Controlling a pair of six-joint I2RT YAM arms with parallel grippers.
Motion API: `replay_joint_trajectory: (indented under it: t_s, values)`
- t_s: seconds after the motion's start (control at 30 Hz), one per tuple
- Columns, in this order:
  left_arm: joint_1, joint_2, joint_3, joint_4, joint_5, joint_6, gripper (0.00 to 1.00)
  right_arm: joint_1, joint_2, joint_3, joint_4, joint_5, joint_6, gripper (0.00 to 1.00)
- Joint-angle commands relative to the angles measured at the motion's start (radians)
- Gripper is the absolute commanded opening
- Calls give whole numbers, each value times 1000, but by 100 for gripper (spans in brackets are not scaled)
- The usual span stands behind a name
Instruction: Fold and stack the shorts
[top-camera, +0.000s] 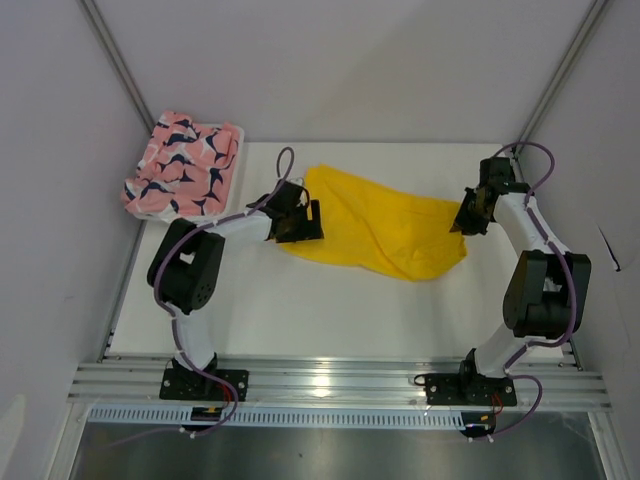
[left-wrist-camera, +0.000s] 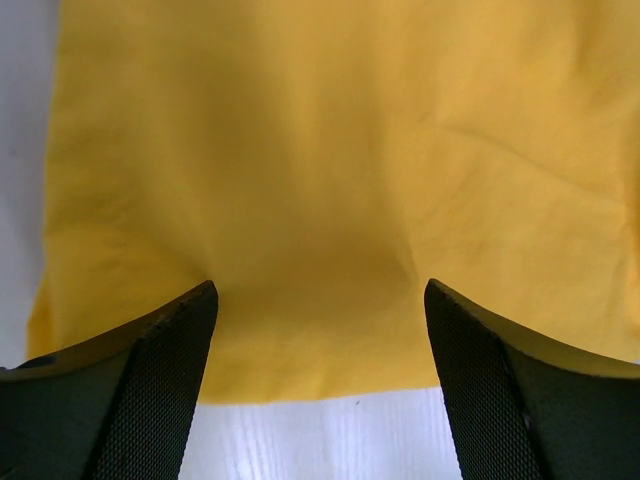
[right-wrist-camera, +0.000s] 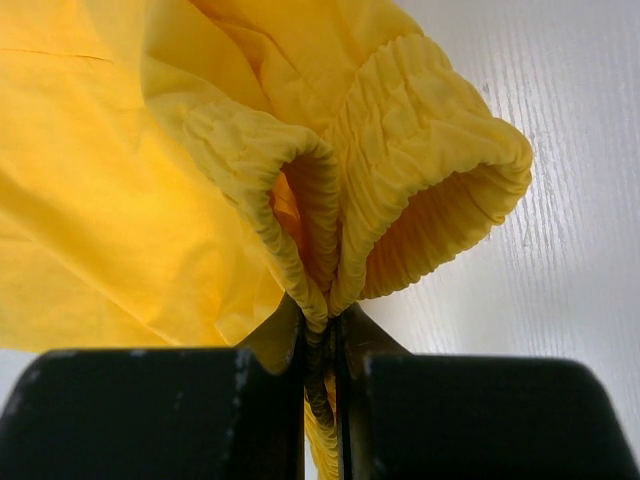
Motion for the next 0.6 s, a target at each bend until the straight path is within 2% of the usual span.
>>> replay_joint_trajectory:
  t_s: [0.0, 0.3, 0.57]
  values:
    - [49, -147, -41, 54, 43, -28, 87, -9, 29, 30, 19, -36, -38, 0]
    - [196, -284, -107, 3, 37, 1, 90, -22, 54, -4, 88, -91, -42, 0]
    - [227, -229, -59, -63, 37, 52, 88, -25, 58, -5, 97, -116, -41, 0]
